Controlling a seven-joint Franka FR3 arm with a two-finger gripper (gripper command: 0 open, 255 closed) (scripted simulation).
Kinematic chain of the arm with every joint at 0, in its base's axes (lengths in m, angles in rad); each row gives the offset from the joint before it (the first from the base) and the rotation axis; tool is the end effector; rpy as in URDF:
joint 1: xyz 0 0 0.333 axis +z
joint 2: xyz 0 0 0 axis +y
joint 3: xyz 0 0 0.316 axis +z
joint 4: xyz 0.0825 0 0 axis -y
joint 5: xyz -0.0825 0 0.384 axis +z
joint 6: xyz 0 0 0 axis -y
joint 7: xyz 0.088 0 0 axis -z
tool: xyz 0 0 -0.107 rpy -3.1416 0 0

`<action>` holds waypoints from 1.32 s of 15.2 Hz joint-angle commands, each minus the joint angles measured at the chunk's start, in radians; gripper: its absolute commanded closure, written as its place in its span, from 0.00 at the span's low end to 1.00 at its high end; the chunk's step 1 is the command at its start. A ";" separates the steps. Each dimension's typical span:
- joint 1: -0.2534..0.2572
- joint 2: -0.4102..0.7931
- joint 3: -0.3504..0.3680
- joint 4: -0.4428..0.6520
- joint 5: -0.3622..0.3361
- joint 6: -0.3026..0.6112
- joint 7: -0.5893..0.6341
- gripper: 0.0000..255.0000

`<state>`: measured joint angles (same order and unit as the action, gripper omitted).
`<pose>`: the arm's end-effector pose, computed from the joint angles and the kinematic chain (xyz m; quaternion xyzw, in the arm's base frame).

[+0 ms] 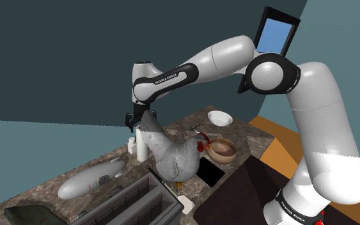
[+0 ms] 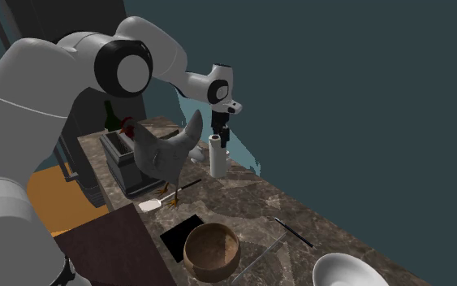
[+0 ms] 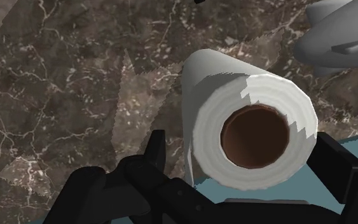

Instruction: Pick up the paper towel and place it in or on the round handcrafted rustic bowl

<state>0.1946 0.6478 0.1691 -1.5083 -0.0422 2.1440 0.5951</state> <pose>0.6700 0.2323 0.2887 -0.9921 0.1206 0.0166 0.0288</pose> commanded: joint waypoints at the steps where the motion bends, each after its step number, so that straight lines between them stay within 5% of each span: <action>1: 0.000 0.000 0.000 0.000 0.000 0.000 0.000 0.00; 2: 0.000 0.000 0.000 0.000 0.000 0.000 0.000 0.00; 3: 0.000 0.000 0.000 0.000 0.000 0.000 0.000 1.00; 20: -0.003 -0.048 0.005 0.033 0.006 -0.080 0.000 1.00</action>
<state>0.1923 0.6044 0.1734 -1.4821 -0.0366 2.0751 0.5954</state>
